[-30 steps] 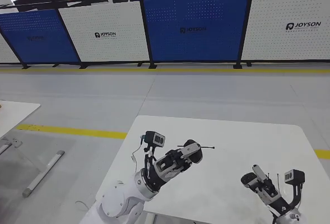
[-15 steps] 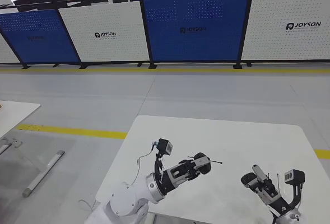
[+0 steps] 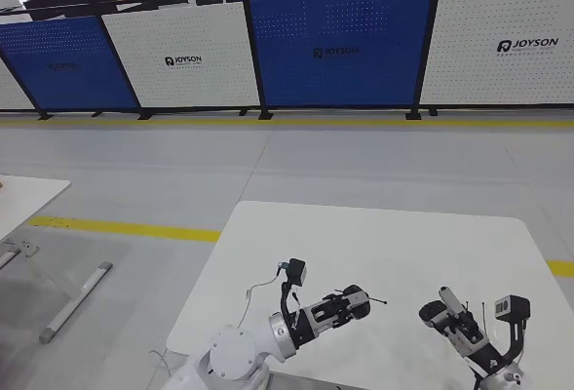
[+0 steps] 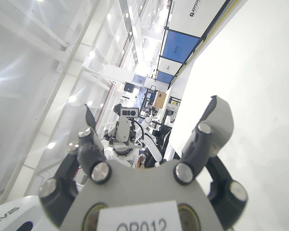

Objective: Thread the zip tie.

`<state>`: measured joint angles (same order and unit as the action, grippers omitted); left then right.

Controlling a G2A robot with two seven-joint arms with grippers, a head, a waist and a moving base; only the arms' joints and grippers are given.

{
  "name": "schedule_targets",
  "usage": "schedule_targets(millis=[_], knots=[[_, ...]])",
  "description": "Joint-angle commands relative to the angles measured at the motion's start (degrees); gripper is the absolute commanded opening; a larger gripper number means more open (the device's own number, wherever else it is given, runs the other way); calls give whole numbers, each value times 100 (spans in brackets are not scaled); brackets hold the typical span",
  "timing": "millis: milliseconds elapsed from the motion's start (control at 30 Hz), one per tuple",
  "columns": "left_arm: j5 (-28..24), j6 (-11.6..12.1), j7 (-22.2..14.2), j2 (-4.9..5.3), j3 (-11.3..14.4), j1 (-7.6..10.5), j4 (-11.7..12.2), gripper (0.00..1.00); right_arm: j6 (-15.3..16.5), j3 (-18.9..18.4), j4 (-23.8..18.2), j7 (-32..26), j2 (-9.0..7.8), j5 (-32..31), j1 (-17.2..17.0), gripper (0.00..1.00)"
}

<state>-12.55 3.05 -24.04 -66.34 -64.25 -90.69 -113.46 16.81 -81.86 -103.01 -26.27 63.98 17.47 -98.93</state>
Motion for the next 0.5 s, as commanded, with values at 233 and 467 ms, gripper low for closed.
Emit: schedule_targets(millis=[233, 467], knots=[[666, -500, 21, -15, 386, 313, 603, 0, 0, 0, 0, 0, 0, 0, 0, 100], [983, -687, 275, -22, 496, 373, 918, 0, 0, 0, 0, 0, 0, 0, 0, 100]])
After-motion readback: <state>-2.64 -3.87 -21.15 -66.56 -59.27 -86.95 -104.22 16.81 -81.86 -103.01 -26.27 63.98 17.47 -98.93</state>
